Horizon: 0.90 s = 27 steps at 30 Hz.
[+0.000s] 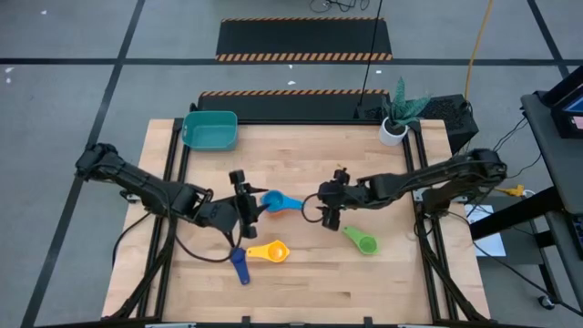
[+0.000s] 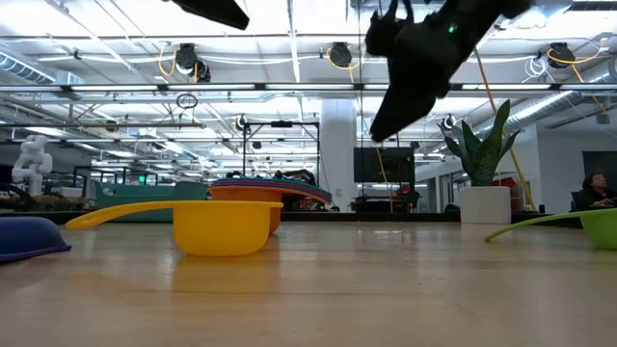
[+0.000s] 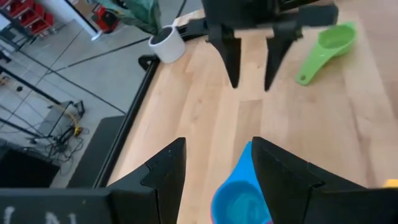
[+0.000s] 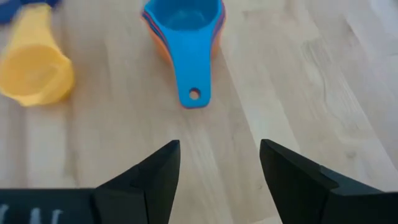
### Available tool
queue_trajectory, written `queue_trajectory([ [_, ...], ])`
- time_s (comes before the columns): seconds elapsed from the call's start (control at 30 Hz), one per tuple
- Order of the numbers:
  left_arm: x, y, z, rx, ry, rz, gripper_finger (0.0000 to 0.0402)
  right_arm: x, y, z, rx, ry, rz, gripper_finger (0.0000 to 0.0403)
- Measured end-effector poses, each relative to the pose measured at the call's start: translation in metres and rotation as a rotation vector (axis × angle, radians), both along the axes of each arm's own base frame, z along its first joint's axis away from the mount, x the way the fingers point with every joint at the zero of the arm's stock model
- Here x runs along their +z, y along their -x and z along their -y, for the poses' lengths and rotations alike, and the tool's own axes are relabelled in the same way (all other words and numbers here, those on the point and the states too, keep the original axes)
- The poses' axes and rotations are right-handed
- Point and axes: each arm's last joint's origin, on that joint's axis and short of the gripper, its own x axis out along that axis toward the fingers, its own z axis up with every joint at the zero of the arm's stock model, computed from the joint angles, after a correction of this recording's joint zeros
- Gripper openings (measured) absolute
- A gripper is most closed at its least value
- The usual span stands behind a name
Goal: Nest measuring cups in basket
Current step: Stack the yellow measuring cup on top the light blue measuring cup
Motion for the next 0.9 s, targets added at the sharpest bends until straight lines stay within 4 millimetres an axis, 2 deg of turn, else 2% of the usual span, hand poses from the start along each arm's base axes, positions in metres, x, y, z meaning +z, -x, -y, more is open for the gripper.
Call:
queue_trajectory([
  [0.3, 0.004, 0.006, 0.024, -0.089, 0.026, 0.056, 0.0186, 0.034, 0.028, -0.014, 0.030, -0.042, 0.081, 0.0212],
  [0.43, 0.009, 0.008, 0.034, -0.127, 0.040, 0.100, 0.0186, 0.042, 0.040, -0.021, 0.032, -0.078, 0.108, 0.0212],
  [0.7, 0.013, 0.011, 0.049, -0.164, 0.097, 0.167, 0.0186, 0.033, 0.063, -0.036, 0.004, -0.179, 0.112, 0.0212],
  [0.9, 0.007, 0.013, 0.067, -0.200, 0.140, 0.172, 0.0186, 0.018, 0.069, -0.049, -0.047, -0.282, 0.125, 0.0212],
])
